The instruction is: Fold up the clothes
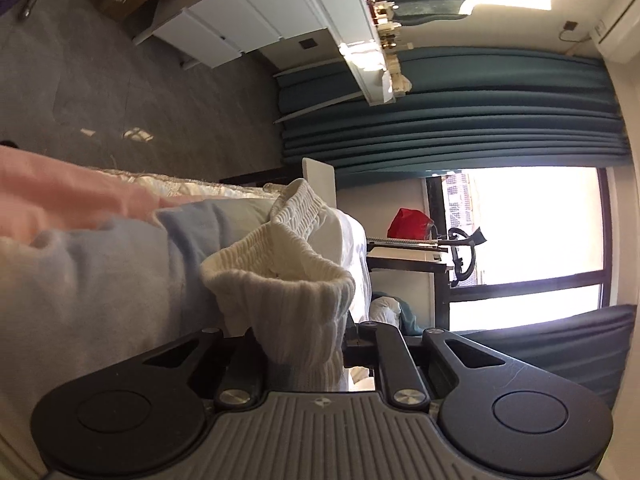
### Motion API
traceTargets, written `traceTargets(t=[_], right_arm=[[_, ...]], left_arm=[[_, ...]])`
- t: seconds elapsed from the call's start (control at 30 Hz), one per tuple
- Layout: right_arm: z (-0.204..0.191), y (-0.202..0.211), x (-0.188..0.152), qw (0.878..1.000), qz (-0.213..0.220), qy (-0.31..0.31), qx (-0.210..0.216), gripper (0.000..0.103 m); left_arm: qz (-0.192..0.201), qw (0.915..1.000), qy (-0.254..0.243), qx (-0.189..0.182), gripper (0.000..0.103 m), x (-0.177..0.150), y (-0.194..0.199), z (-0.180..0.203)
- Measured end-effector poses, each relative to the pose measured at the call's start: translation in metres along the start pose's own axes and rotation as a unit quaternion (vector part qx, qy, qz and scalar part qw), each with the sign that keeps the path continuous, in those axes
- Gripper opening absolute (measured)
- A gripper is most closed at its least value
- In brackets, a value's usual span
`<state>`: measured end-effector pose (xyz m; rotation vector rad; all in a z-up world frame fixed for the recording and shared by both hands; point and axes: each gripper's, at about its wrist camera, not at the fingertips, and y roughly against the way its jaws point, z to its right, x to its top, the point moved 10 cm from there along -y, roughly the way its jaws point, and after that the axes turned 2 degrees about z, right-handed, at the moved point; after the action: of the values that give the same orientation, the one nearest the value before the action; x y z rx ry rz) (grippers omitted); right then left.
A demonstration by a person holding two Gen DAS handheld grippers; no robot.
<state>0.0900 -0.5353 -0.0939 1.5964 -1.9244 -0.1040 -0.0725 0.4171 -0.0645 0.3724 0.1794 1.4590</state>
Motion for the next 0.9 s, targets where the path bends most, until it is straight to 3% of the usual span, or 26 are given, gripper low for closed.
traceTargets(t=[0.07, 0.13, 0.27, 0.33, 0.43, 0.73, 0.8, 0.87, 0.9], right_arm=[[0.006, 0.015, 0.018, 0.999, 0.042, -0.005, -0.011, 0.006], [0.024, 0.018, 0.024, 0.997, 0.049, 0.004, -0.059, 0.006], [0.088, -0.004, 0.01, 0.985, -0.015, 0.007, -0.172, 0.006], [0.117, -0.013, 0.001, 0.978, -0.044, -0.004, -0.206, 0.006], [0.131, -0.017, -0.003, 0.977, -0.055, -0.026, -0.206, 0.006], [0.117, -0.019, -0.002, 0.977, -0.045, 0.009, -0.208, 0.008], [0.117, -0.019, -0.002, 0.976, -0.044, 0.008, -0.213, 0.009], [0.113, -0.017, -0.001, 0.976, -0.04, 0.015, -0.216, 0.01], [0.11, -0.016, -0.001, 0.975, -0.038, 0.022, -0.218, 0.011]], left_arm=[[-0.012, 0.9998, -0.001, 0.016, 0.014, 0.002, 0.008, -0.009], [-0.025, 0.9986, -0.015, 0.044, 0.015, 0.001, 0.01, -0.024], [-0.042, 0.9968, -0.028, 0.062, 0.015, -0.001, 0.013, -0.05], [-0.043, 0.997, -0.033, 0.054, 0.015, -0.001, 0.017, -0.055], [-0.042, 0.9974, -0.032, 0.049, 0.015, -0.002, 0.019, -0.058], [-0.055, 0.997, -0.043, 0.034, 0.02, -0.009, 0.025, -0.062], [-0.063, 0.995, -0.064, 0.044, 0.029, -0.015, 0.022, -0.054], [-0.061, 0.9906, -0.101, 0.07, 0.062, -0.016, 0.029, -0.05], [-0.046, 0.9869, -0.13, 0.085, 0.069, -0.015, 0.035, -0.045]])
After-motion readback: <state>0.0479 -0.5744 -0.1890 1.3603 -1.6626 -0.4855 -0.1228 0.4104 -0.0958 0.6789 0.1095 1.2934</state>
